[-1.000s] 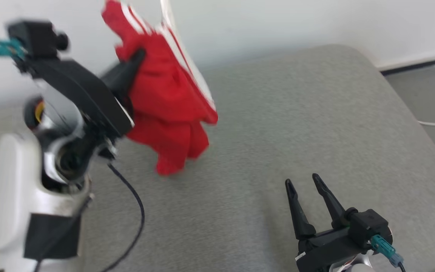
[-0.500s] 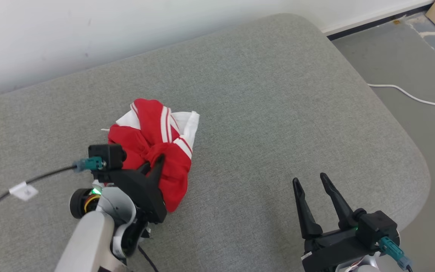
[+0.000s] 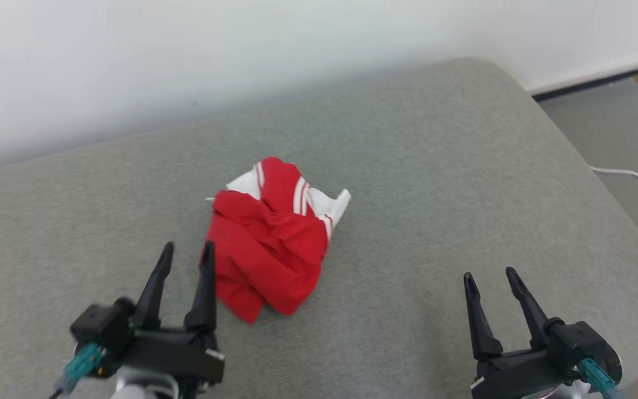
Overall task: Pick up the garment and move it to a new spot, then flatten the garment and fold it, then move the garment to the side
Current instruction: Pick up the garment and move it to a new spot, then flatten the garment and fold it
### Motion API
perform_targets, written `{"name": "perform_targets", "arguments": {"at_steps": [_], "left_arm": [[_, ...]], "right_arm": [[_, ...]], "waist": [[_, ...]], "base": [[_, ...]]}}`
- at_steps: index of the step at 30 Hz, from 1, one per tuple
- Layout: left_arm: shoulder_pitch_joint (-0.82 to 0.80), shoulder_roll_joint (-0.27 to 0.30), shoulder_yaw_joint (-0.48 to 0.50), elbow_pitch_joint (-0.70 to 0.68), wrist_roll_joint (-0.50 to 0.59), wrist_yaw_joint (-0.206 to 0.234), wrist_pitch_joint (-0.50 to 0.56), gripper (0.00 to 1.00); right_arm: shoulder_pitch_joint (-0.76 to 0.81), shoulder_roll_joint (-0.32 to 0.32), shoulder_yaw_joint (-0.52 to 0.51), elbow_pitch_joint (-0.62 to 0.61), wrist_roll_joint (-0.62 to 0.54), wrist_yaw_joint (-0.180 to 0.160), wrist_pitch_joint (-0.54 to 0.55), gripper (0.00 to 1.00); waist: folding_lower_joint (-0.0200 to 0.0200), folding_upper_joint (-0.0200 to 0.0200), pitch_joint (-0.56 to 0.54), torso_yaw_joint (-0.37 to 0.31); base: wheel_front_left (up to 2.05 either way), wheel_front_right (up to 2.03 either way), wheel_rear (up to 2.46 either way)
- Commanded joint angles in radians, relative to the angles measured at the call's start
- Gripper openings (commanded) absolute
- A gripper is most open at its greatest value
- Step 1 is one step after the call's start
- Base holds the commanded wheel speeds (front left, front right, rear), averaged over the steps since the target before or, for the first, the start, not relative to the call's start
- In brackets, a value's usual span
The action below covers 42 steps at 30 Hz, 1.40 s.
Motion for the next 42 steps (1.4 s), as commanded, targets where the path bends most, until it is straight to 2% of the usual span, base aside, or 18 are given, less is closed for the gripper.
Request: {"name": "perform_targets", "arguments": {"at_steps": [1, 7, 14, 26, 42], "left_arm": [[0.024, 0.0, 0.009, -0.021, 0.012, -0.006, -0.005, 1.0], [0.166, -0.008, 0.122, -0.128, 0.143, -0.005, -0.006, 1.0], [0.268, -0.019, 0.198, -0.11, 0.244, -0.006, -0.006, 1.0], [0.304, 0.004, 0.191, -0.071, 0.25, -0.005, -0.006, 1.0], [0.312, 0.001, 0.202, -0.081, 0.249, -0.005, -0.006, 1.0]], "right_arm": [[0.019, -0.001, -0.007, -0.003, -0.006, -0.002, 0.004, 1.0], [0.077, -0.001, -0.053, -0.037, -0.026, -0.002, 0.031, 1.0], [0.133, -0.001, -0.075, -0.063, -0.033, -0.002, 0.055, 1.0], [0.139, -0.001, -0.061, -0.044, -0.028, -0.002, 0.074, 1.0], [0.11, -0.001, -0.054, -0.026, -0.038, -0.002, 0.085, 1.0]], "waist": [[0.0001, 0.0, -0.062, 0.068], [0.0001, 0.0, -0.09, 0.128], [0.0001, 0.0, -0.113, 0.168], [0.0001, 0.0, -0.123, 0.241], [0.0001, 0.0, -0.101, 0.251]], "base": [[0.0, 0.0, 0.0], [0.0, 0.0, 0.0], [0.0, 0.0, 0.0], [0.0, 0.0, 0.0], [0.0, 0.0, 0.0]]}}
